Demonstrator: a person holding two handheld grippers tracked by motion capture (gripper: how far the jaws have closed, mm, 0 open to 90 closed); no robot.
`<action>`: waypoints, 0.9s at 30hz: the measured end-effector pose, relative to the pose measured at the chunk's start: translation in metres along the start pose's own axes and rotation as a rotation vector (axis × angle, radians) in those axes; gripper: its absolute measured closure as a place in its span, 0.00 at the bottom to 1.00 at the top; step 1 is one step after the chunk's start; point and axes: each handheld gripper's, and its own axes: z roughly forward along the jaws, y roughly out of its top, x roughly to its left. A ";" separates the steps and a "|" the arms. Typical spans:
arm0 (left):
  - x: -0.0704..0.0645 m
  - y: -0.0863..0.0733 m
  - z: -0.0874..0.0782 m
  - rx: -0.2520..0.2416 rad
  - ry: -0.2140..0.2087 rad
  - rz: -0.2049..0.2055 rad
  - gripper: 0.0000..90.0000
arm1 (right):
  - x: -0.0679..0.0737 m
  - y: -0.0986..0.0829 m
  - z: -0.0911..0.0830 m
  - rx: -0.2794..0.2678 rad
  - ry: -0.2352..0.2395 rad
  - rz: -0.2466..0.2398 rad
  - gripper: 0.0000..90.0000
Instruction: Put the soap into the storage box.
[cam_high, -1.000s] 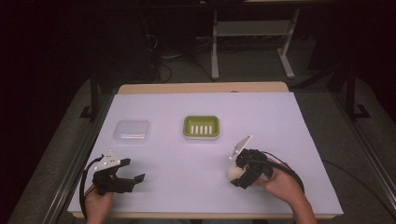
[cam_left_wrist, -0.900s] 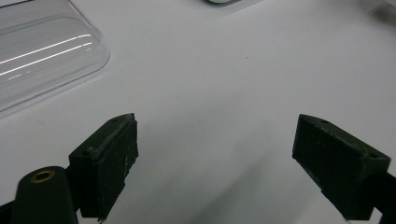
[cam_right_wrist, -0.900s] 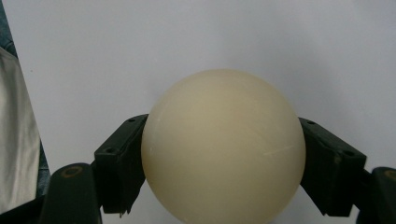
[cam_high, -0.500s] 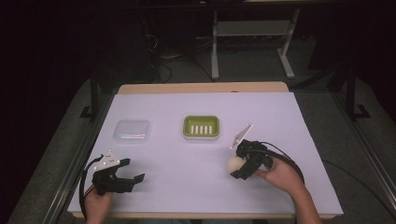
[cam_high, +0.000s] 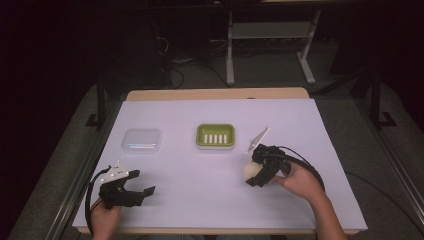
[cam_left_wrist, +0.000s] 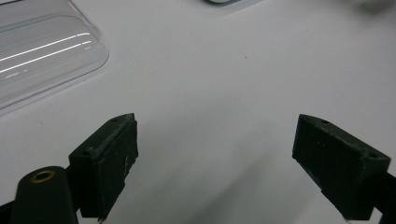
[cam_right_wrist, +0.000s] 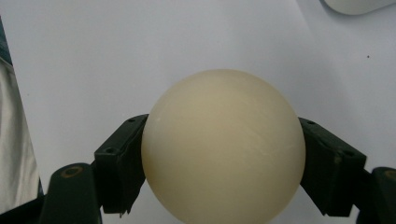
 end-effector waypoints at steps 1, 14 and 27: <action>0.000 0.000 0.000 0.000 0.000 0.000 0.15 | 0.000 0.000 0.000 0.000 0.000 0.000 0.26; 0.000 0.000 0.000 0.003 -0.004 -0.001 0.15 | -0.008 0.014 0.001 0.007 0.008 -0.017 0.26; -0.001 0.000 0.000 0.001 -0.003 0.000 0.15 | -0.012 0.026 0.000 0.003 0.013 -0.026 0.26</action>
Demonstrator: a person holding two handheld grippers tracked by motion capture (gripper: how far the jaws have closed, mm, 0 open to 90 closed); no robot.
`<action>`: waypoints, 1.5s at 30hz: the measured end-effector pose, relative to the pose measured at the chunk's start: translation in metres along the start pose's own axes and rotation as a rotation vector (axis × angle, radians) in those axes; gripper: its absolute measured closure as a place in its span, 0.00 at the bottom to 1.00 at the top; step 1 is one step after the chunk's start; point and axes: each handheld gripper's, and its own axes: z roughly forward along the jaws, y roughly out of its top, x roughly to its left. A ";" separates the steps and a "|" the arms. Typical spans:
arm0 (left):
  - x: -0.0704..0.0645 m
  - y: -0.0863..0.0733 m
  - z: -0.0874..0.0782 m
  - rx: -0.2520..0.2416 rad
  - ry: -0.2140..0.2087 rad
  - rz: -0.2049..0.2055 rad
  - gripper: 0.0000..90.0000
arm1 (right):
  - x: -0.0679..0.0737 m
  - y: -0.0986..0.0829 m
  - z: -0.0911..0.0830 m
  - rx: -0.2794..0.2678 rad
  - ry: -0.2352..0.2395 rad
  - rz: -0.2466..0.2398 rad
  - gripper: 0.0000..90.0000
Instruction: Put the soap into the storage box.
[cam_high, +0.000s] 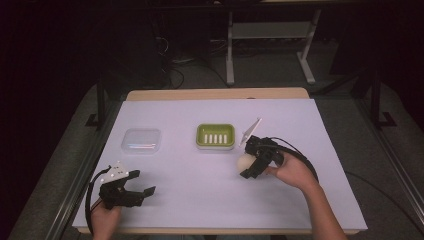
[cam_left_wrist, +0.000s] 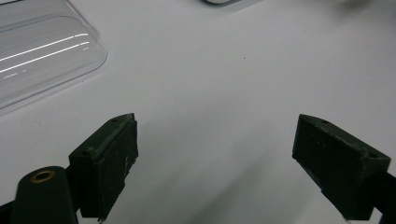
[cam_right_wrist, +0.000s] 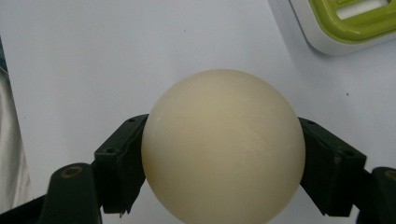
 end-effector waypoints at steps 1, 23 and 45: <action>0.000 0.000 0.000 0.001 0.000 0.000 0.15 | -0.001 0.002 -0.001 -0.003 -0.004 -0.009 0.26; 0.000 0.000 0.000 -0.004 -0.005 -0.006 0.15 | -0.006 0.034 -0.004 0.002 0.006 -0.044 0.26; 0.000 0.000 0.000 0.002 -0.008 -0.001 0.15 | -0.016 0.068 -0.004 -0.009 0.023 -0.067 0.26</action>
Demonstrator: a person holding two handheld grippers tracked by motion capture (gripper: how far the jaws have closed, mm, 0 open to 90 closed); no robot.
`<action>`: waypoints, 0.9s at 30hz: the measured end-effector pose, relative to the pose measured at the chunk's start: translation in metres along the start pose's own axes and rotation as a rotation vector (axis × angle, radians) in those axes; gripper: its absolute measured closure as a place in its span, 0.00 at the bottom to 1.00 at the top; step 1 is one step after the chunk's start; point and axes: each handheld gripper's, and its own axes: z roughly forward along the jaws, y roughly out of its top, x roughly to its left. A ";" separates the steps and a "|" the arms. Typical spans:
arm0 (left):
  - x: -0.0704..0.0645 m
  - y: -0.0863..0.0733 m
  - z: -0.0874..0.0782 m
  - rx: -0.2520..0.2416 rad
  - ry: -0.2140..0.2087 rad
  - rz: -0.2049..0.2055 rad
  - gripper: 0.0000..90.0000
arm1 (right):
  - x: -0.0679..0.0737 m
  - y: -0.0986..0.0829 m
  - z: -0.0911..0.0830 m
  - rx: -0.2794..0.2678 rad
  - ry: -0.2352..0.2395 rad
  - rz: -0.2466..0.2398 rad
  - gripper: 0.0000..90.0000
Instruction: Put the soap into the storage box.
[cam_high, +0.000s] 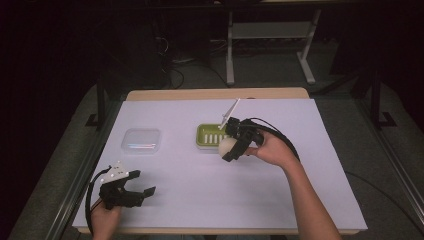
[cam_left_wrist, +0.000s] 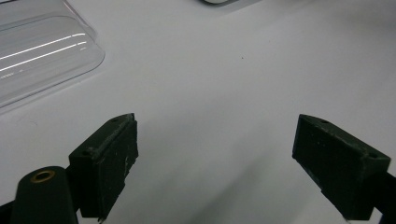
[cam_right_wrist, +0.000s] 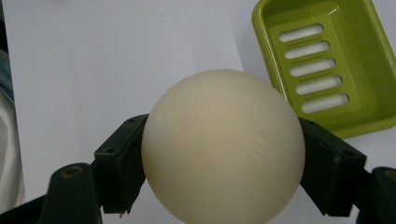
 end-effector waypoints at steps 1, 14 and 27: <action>0.001 0.000 0.000 0.002 0.000 0.003 0.15 | 0.000 0.002 0.000 0.002 -0.001 -0.002 0.26; 0.001 0.000 -0.001 0.005 0.003 0.007 0.15 | -0.008 0.022 0.000 0.013 0.000 -0.019 0.26; 0.000 0.000 0.000 -0.010 -0.002 -0.005 0.15 | -0.023 0.043 0.002 0.021 -0.004 -0.020 0.26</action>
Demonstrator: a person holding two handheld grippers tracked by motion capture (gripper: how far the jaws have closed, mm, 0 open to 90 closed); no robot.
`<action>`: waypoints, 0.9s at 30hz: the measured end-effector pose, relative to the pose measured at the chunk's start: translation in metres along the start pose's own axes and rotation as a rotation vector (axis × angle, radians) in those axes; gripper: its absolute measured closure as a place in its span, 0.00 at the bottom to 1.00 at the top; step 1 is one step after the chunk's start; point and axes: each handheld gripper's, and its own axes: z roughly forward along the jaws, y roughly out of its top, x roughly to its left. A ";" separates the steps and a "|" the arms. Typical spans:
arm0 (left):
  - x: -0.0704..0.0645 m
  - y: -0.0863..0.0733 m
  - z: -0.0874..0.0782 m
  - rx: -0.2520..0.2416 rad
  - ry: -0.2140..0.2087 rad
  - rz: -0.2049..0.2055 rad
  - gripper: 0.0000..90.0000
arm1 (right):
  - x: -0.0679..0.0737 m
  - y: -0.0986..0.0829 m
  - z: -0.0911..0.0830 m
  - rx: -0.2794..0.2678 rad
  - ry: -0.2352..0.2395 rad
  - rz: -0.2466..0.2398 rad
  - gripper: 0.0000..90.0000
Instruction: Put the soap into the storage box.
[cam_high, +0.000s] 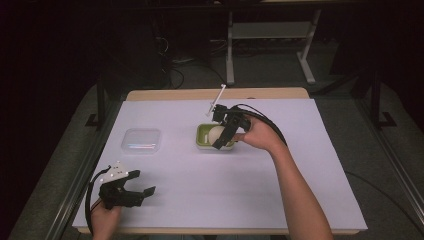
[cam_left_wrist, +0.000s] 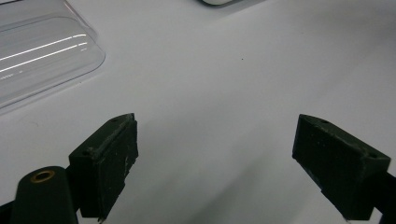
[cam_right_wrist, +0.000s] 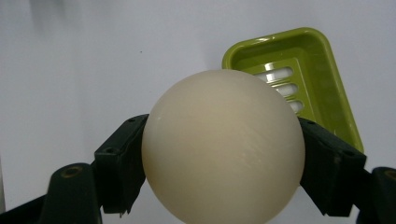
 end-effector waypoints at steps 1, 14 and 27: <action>0.000 0.000 0.000 0.000 0.000 0.000 0.15 | -0.001 0.002 0.000 -0.001 0.004 0.001 0.26; 0.000 0.000 0.000 0.005 -0.003 0.003 0.15 | -0.023 0.010 0.006 -0.017 0.004 0.034 0.26; 0.000 0.001 0.000 0.005 -0.005 0.000 0.15 | -0.041 0.008 0.020 -0.009 0.002 0.088 0.26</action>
